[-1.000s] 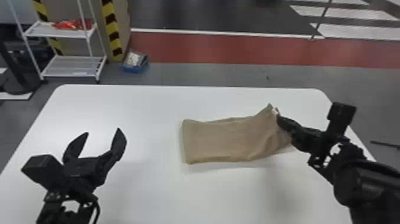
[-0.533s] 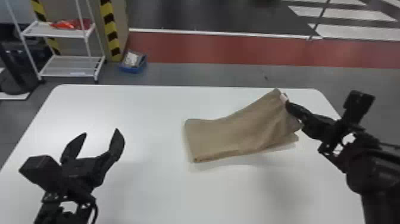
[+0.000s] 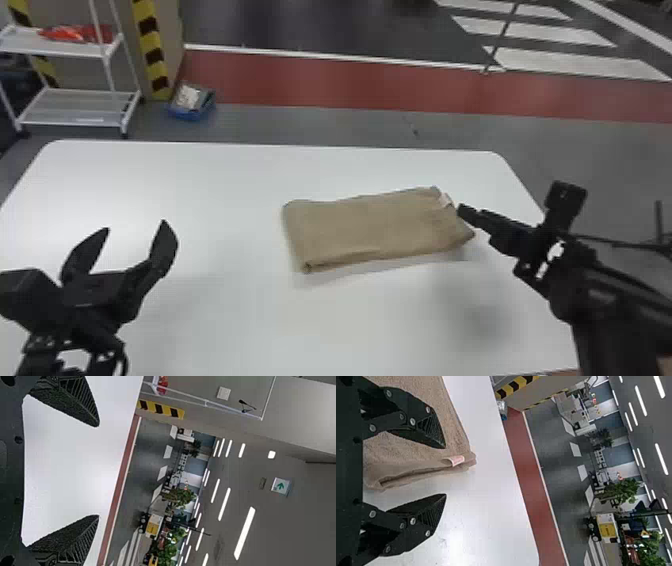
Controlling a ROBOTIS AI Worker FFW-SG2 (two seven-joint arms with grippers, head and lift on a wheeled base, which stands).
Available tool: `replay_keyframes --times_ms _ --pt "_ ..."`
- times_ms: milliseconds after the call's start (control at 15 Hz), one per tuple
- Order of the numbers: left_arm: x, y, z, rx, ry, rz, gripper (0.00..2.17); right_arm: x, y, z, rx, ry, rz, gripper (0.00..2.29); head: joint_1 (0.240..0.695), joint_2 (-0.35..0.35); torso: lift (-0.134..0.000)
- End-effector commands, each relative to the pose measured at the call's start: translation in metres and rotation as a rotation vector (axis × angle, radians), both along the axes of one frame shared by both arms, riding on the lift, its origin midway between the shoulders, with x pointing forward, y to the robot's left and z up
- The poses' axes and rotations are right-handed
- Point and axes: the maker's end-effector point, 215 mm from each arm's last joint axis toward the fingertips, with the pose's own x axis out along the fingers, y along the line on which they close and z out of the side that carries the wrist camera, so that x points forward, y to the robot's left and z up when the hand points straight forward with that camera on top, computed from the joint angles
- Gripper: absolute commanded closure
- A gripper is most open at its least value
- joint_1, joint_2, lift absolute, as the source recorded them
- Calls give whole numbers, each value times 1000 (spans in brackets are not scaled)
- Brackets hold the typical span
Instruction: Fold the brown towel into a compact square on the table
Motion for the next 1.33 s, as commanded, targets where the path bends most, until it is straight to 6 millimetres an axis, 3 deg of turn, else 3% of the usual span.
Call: replay_keyframes --times_ms 0,333,533,933,1267 --pt "0 -1 -3 0 5 -1 49 -4 -19 4 -26 11 -13 66 695 -197 -99" --pt "9 -15 -4 -3 2 -27 53 -4 -23 -16 -74 24 -1 83 695 -229 -99" --pt "13 -21 5 1 -44 -38 46 -4 -20 -27 -71 9 10 90 695 -236 -99" --pt "24 -35 5 4 -47 -66 49 8 -12 -30 -29 -74 61 103 695 -238 -99" --pt "31 -45 4 8 -47 -87 49 3 0 -44 -3 -58 104 262 695 -241 -99"
